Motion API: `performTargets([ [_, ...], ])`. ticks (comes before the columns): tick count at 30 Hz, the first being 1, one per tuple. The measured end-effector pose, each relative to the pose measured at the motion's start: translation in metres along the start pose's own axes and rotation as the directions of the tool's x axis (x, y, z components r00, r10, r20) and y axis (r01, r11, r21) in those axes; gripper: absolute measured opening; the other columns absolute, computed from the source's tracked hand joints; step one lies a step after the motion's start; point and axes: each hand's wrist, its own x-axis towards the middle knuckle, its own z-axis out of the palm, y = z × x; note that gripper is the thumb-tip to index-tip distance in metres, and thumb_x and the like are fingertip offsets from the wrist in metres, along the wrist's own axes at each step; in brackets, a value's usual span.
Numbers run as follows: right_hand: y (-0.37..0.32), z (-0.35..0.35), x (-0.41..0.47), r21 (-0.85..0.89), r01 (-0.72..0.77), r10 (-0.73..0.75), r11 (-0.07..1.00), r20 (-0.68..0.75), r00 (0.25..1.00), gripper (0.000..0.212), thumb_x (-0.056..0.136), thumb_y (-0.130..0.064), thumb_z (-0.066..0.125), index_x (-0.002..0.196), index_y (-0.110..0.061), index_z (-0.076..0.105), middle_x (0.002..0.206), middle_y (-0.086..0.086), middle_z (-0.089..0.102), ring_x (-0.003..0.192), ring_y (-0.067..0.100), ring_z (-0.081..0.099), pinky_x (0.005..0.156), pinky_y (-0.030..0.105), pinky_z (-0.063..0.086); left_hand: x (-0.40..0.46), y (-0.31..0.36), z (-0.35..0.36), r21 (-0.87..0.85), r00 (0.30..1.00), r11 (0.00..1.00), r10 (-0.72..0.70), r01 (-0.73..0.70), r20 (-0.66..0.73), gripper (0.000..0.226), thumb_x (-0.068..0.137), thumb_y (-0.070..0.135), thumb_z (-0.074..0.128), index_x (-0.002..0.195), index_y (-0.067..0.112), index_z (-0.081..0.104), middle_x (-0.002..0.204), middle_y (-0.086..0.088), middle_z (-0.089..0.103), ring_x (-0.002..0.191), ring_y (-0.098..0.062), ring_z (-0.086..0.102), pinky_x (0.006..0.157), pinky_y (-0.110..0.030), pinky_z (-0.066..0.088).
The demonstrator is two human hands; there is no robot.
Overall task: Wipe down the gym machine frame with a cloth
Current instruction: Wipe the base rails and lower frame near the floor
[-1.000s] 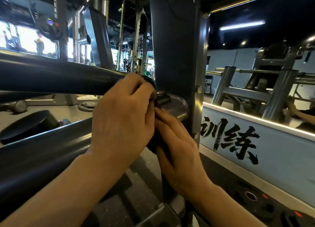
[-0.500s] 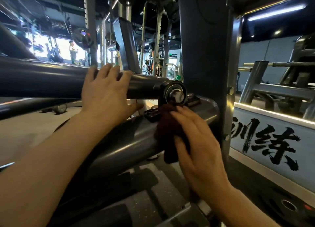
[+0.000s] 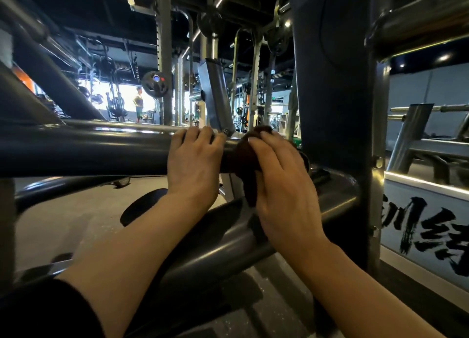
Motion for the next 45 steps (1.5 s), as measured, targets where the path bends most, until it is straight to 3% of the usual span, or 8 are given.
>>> performTargets([
  [4,-0.005,0.003,0.048,-0.206,-0.029,0.079,0.978,0.238,0.968,0.053,0.088,-0.011,0.063,0.138,-0.01,0.044,0.139,0.013,0.047,0.132,0.028,0.042,0.104,0.037,0.041,-0.001,0.001,-0.001,0.008,1.0,1.0,0.008,-0.008,0.019,0.068,0.085,0.021,0.066,0.145,0.024,0.035,0.144,-0.002,0.04,0.134,-0.025,0.031,0.114,-0.038,0.017],
  [8,-0.006,0.018,0.071,-0.393,-0.006,0.195,0.92,0.443,0.875,0.036,0.094,-0.023,0.052,0.127,-0.012,0.045,0.12,0.01,0.057,0.105,0.028,0.058,0.072,0.036,0.04,0.001,-0.001,0.002,-0.013,1.0,1.0,0.016,-0.017,-0.016,0.066,0.086,0.021,0.066,0.145,0.024,0.037,0.143,0.0,0.042,0.133,-0.024,0.033,0.11,-0.036,0.017],
  [15,-0.001,0.022,0.093,-0.121,-0.073,0.13,0.99,0.586,0.799,0.024,0.096,-0.017,0.044,0.117,-0.015,0.053,0.11,0.006,0.06,0.098,0.025,0.057,0.083,0.038,0.049,0.004,-0.008,0.001,-0.052,1.0,0.999,0.014,-0.013,0.018,0.062,0.047,0.011,0.089,0.106,0.015,0.07,0.1,-0.006,0.07,0.094,-0.031,0.063,0.091,-0.041,0.027],
  [22,0.005,0.037,0.125,-0.007,-0.246,0.178,0.969,0.711,0.68,0.03,0.097,-0.014,0.04,0.119,-0.013,0.061,0.114,0.007,0.06,0.098,0.022,0.054,0.081,0.031,0.04,0.003,-0.091,-0.046,-0.034,0.999,0.999,0.025,-0.024,0.03,0.055,0.085,0.05,0.042,0.114,0.012,0.069,0.118,-0.01,0.069,0.108,-0.028,0.065,0.102,-0.04,0.036],
  [29,-0.027,0.041,0.128,0.248,-0.167,-0.09,0.954,0.771,0.63,0.037,0.098,-0.014,0.04,0.132,-0.018,0.057,0.131,0.002,0.058,0.115,0.019,0.053,0.094,0.028,0.041,-0.01,-0.147,-0.08,0.085,0.966,0.992,-0.114,0.096,0.231,0.057,0.085,0.053,0.053,0.117,0.008,0.067,0.117,-0.014,0.068,0.113,-0.032,0.063,0.102,-0.052,0.038],
  [33,0.006,0.039,0.139,-0.048,-0.134,0.116,0.99,0.818,0.564,0.035,0.103,-0.021,0.031,0.119,-0.009,0.06,0.127,0.011,0.059,0.11,0.024,0.054,0.085,0.03,0.037,-0.019,-0.151,-0.096,0.127,0.931,0.982,-0.177,0.143,0.319,0.086,0.078,0.072,0.032,0.13,0.009,0.058,0.131,-0.01,0.061,0.131,-0.026,0.049,0.113,-0.049,0.026],
  [41,-0.077,0.072,0.127,0.323,-0.021,-0.246,0.946,0.759,0.603,0.048,0.104,-0.041,0.031,0.143,-0.016,0.039,0.152,0.007,0.037,0.142,0.024,0.029,0.115,0.041,0.025,-0.02,-0.119,-0.097,0.293,0.826,0.922,-0.365,0.254,0.431,0.076,0.092,0.053,0.04,0.153,0.013,0.018,0.161,-0.007,0.017,0.15,-0.018,0.005,0.115,-0.057,-0.01],
  [45,-0.023,0.061,0.122,0.17,-0.086,-0.086,0.982,0.8,0.593,0.06,0.1,-0.056,0.025,0.142,-0.016,0.04,0.151,0.01,0.037,0.14,0.027,0.032,0.112,0.046,0.033,-0.019,-0.111,-0.094,0.34,0.832,0.909,-0.374,0.241,0.41,0.102,0.073,0.068,0.004,0.15,0.006,0.026,0.157,-0.015,0.024,0.148,-0.024,0.014,0.114,-0.046,-0.013],
])
